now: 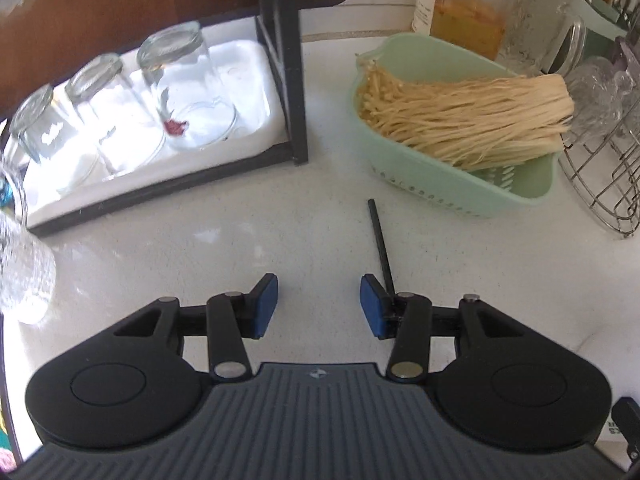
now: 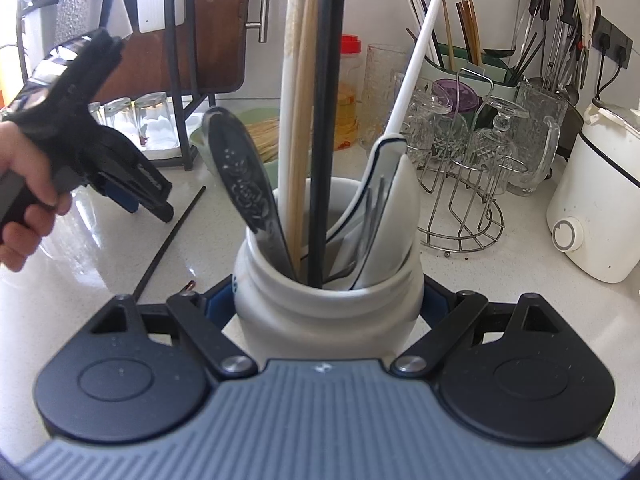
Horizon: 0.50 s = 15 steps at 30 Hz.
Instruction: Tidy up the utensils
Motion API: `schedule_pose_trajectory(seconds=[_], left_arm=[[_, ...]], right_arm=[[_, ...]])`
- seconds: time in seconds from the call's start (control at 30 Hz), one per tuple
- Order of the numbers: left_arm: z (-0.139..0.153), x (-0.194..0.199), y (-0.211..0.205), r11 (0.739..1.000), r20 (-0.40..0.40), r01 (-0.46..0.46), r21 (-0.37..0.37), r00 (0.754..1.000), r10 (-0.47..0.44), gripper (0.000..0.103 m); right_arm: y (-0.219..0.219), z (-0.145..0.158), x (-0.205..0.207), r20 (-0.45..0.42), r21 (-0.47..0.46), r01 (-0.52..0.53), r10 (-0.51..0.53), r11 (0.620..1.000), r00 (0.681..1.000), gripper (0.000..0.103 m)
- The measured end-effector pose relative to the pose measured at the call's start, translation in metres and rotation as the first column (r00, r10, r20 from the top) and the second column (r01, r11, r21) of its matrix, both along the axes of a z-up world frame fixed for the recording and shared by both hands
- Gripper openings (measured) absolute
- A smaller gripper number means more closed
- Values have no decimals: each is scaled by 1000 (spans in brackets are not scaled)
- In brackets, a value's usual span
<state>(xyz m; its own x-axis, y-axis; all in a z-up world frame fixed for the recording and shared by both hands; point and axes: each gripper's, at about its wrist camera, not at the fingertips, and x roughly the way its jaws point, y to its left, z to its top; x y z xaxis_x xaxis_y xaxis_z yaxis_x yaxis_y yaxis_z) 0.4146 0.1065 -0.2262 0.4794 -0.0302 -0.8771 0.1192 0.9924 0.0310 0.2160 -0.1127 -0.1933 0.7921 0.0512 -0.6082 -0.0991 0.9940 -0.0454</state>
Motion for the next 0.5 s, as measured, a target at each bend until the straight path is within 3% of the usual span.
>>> schedule_pose_trajectory(seconds=[0.2,0.33,0.5], left_arm=[[3,9,-13,999,3,20,49,1000,-20,46],[5,13,-20,997,-15,44,59,999,-43,7],[6,9,-27,994,-19,80,72,997,-79,0]], right_arm=[[0,0,0,2,1,-1,1,1000,1000,92],[0,0,1,2,1,-5,5,1000,1000,92],[0,0,1,3,-1,-11,11,1000,1000,92]])
